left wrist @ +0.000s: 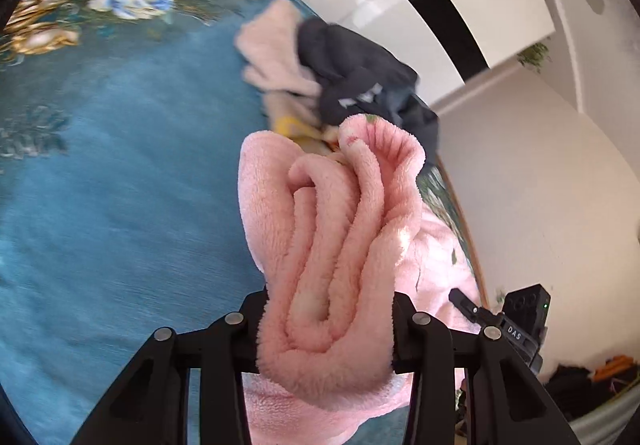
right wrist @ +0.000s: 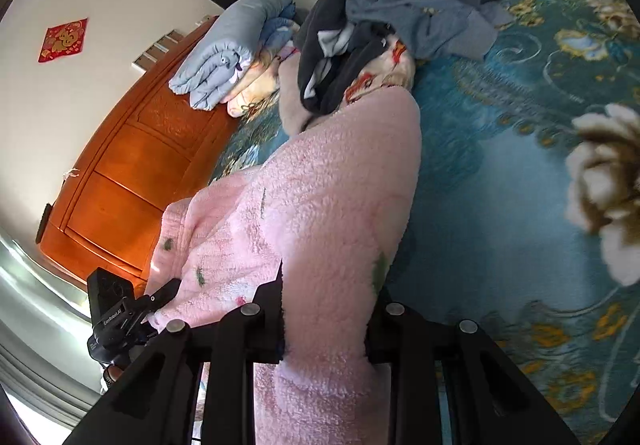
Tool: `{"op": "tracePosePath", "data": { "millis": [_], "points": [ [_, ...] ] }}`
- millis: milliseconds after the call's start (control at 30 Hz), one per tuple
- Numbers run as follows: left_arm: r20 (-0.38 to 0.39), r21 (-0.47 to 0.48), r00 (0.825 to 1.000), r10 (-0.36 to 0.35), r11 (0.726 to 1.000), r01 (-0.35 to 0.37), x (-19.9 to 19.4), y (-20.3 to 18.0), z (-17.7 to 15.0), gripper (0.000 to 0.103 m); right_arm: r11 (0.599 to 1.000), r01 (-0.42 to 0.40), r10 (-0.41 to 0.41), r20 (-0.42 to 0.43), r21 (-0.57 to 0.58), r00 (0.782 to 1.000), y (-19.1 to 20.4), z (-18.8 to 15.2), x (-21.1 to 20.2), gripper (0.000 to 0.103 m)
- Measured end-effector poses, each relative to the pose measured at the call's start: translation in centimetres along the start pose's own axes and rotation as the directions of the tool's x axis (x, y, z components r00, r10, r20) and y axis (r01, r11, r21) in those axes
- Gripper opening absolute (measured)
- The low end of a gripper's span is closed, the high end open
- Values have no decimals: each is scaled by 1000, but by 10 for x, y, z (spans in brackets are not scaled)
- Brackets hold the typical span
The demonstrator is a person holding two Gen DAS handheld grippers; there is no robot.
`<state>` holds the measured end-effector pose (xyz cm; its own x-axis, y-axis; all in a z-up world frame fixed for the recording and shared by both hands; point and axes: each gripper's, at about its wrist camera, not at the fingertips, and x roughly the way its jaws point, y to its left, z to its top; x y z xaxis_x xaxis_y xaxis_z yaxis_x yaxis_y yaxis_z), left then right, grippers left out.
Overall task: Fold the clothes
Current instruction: 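Grasp the pink garment end with the left gripper while the right gripper pinches its edge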
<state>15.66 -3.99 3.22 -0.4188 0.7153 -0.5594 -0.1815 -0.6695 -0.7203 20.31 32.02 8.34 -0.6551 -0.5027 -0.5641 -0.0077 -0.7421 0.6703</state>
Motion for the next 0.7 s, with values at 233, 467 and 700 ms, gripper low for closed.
{"op": "tracePosePath", "data": {
  "millis": [233, 467, 700],
  "points": [
    [-114, 65, 993, -35, 997, 42, 76, -81, -18, 44, 993, 118, -120, 70, 27, 990, -57, 31, -95, 27],
    [-228, 133, 973, -44, 988, 76, 164, -160, -32, 44, 976, 218, -220, 125, 28, 968, -136, 71, -176, 27],
    [-327, 163, 943, -55, 980, 113, 255, -232, -46, 44, 958, 283, -287, 163, 50, 944, -224, 102, -250, 27]
  ]
}}
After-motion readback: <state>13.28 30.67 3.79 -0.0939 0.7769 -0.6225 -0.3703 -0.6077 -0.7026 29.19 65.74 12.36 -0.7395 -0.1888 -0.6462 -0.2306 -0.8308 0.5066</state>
